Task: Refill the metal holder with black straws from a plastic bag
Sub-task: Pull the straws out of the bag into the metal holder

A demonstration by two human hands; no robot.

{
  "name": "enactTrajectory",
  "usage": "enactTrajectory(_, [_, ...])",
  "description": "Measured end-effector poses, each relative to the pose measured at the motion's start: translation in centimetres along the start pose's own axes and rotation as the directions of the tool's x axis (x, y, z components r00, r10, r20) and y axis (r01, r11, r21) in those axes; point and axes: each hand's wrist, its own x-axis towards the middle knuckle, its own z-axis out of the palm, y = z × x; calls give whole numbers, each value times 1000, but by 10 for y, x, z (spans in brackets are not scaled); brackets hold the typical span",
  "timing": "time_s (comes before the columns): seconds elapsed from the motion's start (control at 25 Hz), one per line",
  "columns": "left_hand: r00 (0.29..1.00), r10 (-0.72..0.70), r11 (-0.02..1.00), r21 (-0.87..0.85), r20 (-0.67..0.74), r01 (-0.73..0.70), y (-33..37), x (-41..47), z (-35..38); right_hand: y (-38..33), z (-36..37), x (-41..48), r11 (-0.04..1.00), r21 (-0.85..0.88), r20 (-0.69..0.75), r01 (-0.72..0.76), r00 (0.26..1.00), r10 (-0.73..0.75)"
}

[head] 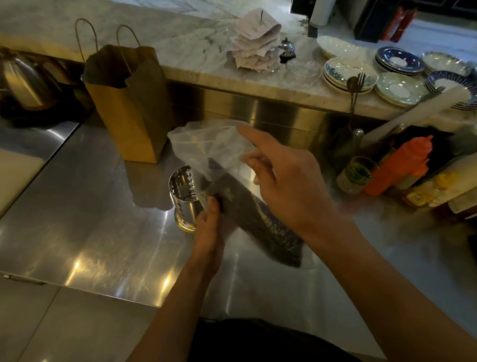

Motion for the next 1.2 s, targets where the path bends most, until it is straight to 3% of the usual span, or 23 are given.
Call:
enactTrajectory(0.08, [995, 16, 1000, -5, -99, -17, 2, 1, 3, -1, 1, 5, 989, 26, 151, -144, 979, 139])
enactTrajectory(0.16, [985, 52, 999, 13, -164, -50, 7, 2, 0, 7, -1, 6, 924, -36, 338, -381, 865, 370])
enactTrajectory(0.2, [982, 87, 995, 62, -165, -77, 9, 2, -3, 11, -3, 3, 886, -34, 376, -463, 815, 440])
enactTrajectory(0.28, [984, 120, 984, 149, -128, -100, 10, 5, -13, 18, -7, -1, 843, 91, 340, -531, 812, 474])
enactTrajectory(0.4, [996, 61, 988, 143, -71, -50, 15, 6, -19, 20, -11, -2, 891, 229, 238, -392, 910, 339])
enactTrajectory(0.6, [987, -30, 996, 73, -155, 42, 24, 15, -14, 19, -13, -1, 950, 168, 185, -264, 955, 232])
enactTrajectory(0.8, [994, 80, 997, 14, -73, -79, 41, 23, -16, 24, -19, 1, 897, 202, 271, -393, 903, 334])
enactTrajectory(0.96, [986, 119, 992, 57, -115, -113, 51, 28, 0, 28, -13, -6, 869, 137, 310, -475, 854, 418])
enactTrajectory(1.12, [987, 146, 988, 58, -71, -142, 53, 31, 4, 32, -12, -7, 802, 286, 294, -525, 844, 448])
enactTrajectory(1.2, [975, 157, 982, 128, -154, -138, 51, 33, 8, 30, -13, -7, 786, 354, 276, -507, 860, 430])
